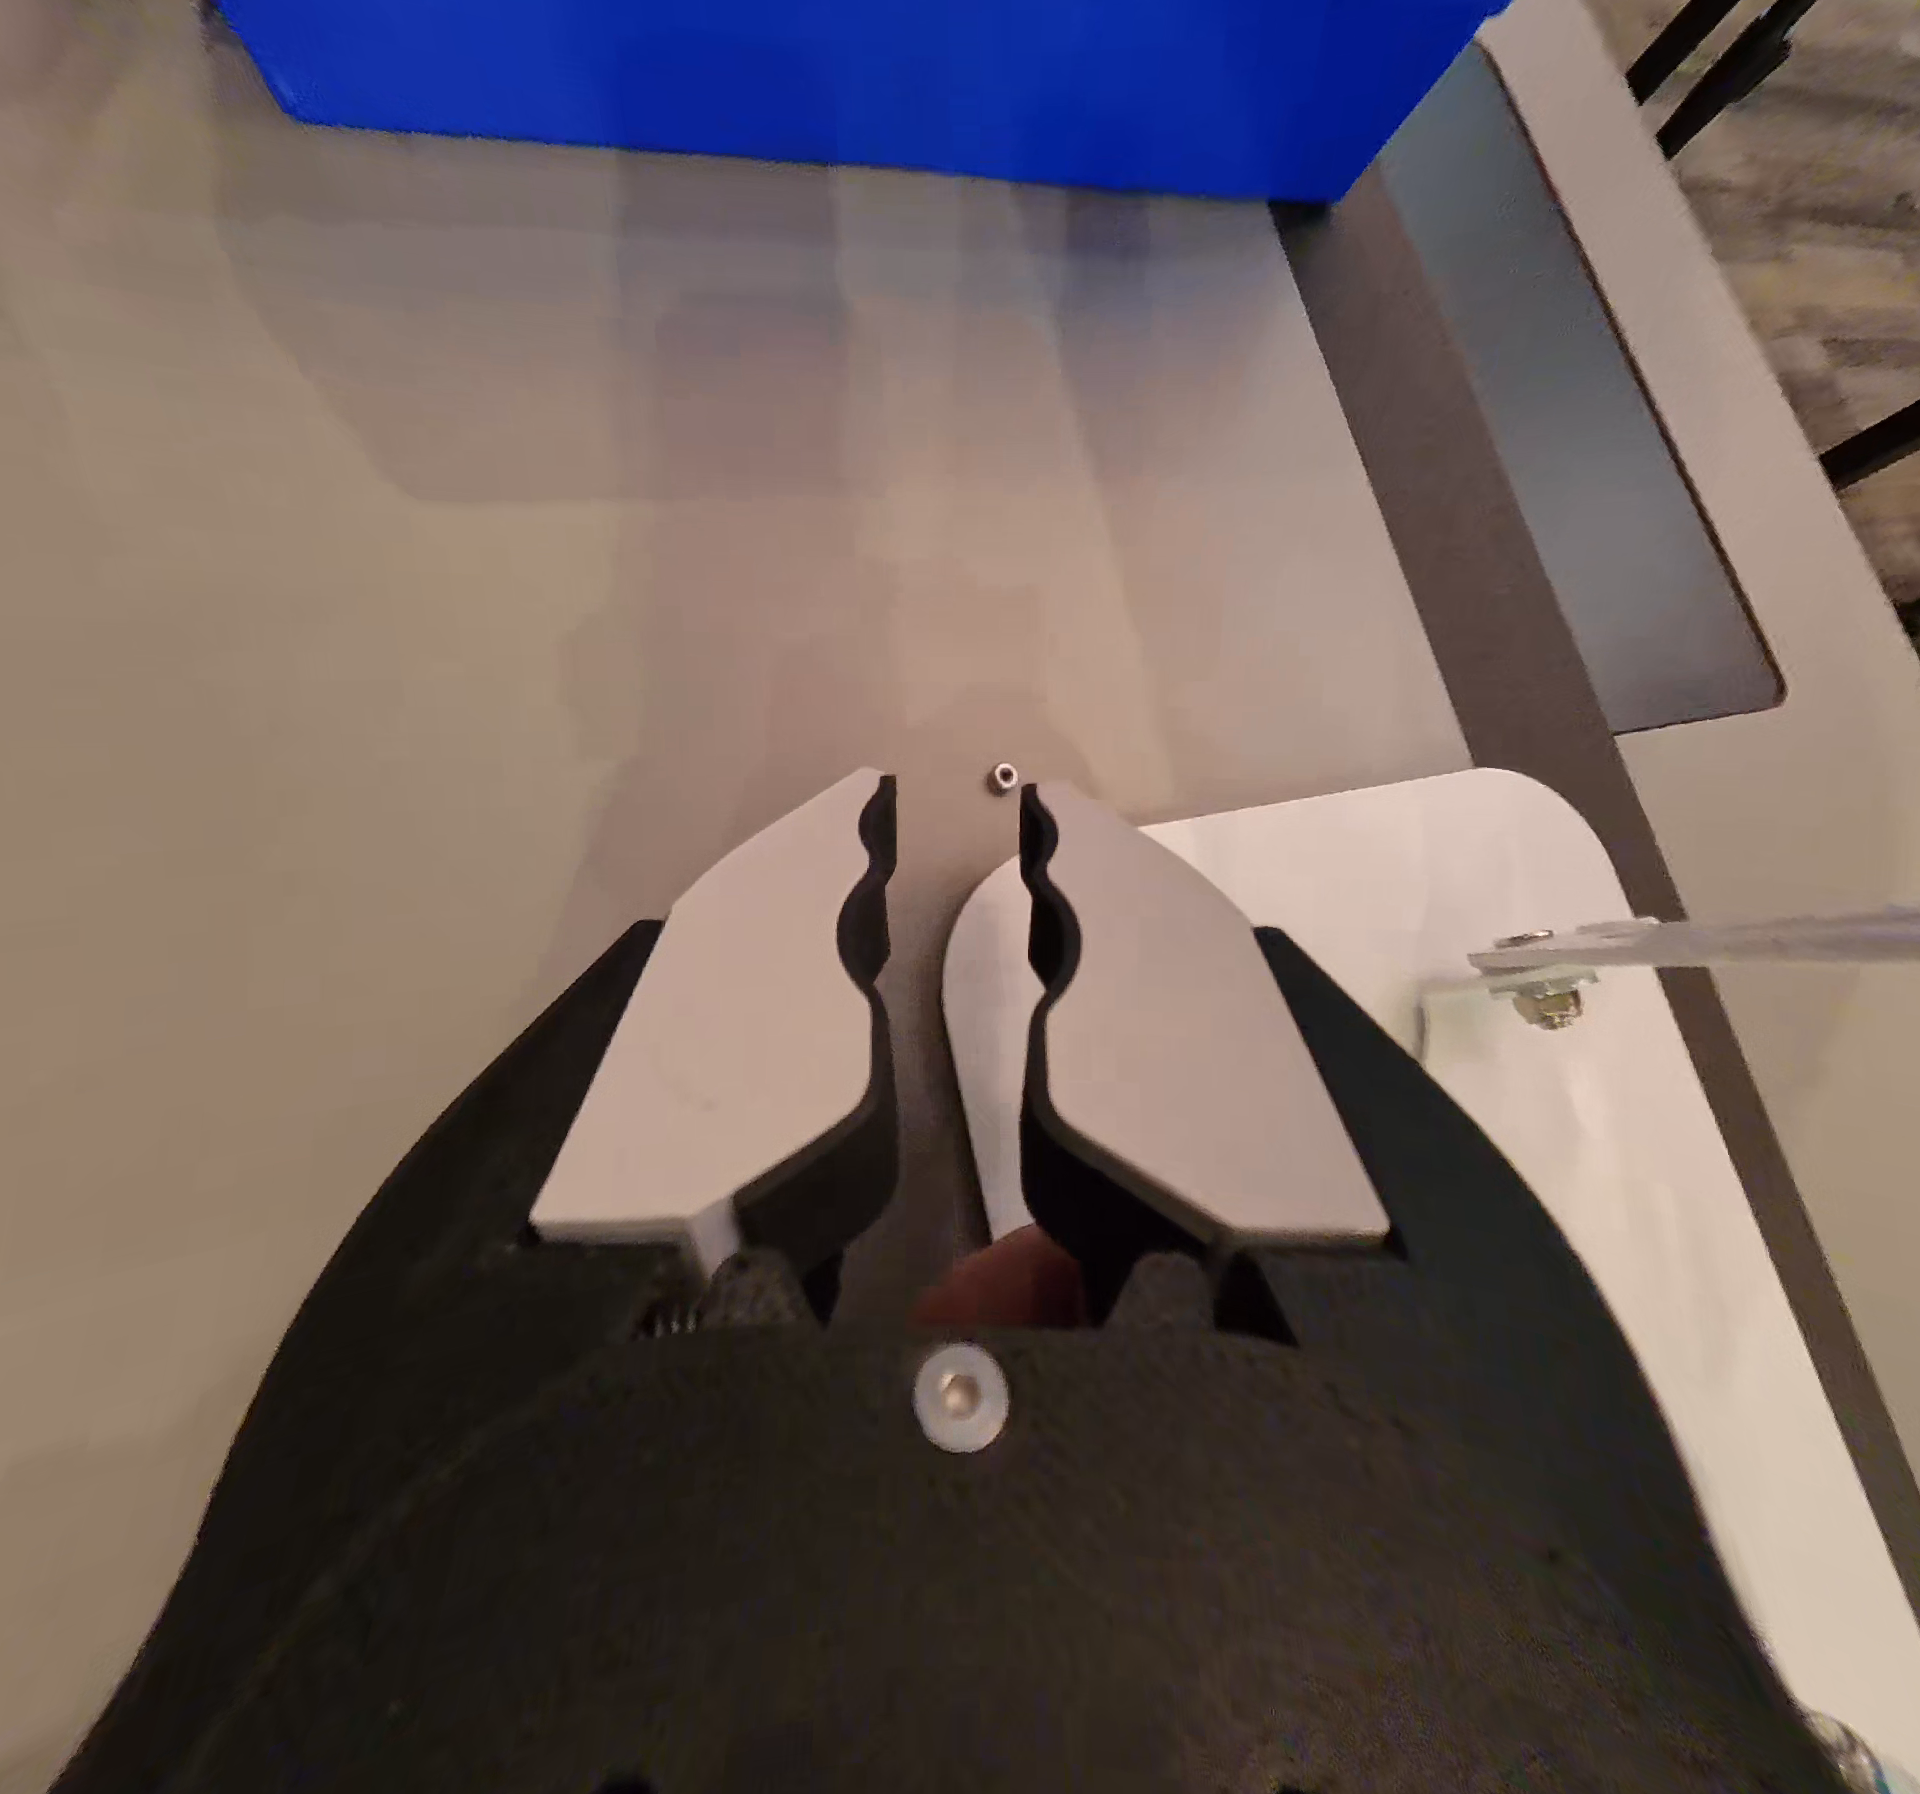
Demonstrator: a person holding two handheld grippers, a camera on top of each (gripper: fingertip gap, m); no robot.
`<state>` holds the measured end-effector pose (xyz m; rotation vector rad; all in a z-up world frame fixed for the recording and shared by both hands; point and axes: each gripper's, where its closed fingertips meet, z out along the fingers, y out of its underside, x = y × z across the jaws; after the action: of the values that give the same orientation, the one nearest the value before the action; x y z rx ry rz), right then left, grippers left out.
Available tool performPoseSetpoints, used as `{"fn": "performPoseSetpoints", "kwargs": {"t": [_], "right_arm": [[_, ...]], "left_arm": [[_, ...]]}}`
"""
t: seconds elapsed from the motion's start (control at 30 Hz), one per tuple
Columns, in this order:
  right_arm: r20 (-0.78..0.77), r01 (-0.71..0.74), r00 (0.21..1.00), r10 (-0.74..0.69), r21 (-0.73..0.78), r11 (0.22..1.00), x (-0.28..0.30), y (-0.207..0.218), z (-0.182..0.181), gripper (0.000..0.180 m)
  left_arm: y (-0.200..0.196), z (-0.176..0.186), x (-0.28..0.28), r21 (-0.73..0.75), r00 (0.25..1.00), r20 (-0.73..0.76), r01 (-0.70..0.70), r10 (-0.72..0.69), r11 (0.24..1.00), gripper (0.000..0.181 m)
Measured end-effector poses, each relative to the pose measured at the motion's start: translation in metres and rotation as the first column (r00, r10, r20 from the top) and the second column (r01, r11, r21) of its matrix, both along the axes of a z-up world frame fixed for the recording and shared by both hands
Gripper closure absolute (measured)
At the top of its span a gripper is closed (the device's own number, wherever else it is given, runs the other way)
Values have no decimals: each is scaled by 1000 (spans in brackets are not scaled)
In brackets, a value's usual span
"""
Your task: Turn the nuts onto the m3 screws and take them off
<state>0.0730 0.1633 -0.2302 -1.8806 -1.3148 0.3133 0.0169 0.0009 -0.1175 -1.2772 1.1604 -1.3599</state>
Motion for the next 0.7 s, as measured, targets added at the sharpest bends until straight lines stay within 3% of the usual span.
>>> {"fn": "performPoseSetpoints", "kwargs": {"t": [0.23,0.5,0.7], "right_arm": [[50,31,998,-28,-63,998,-3,13,-10,161],[51,58,997,-49,-190,980,-7,15,-16,178],[58,31,998,-22,-155,987,-7,7,-16,180]], "left_arm": [[0,1,0,-8,1000,9,4,-4,1000,177],[-1,2,0,-8,1000,12,10,-10,1000,177],[0,4,-2,-5,1000,16,7,-7,1000,177]]}}
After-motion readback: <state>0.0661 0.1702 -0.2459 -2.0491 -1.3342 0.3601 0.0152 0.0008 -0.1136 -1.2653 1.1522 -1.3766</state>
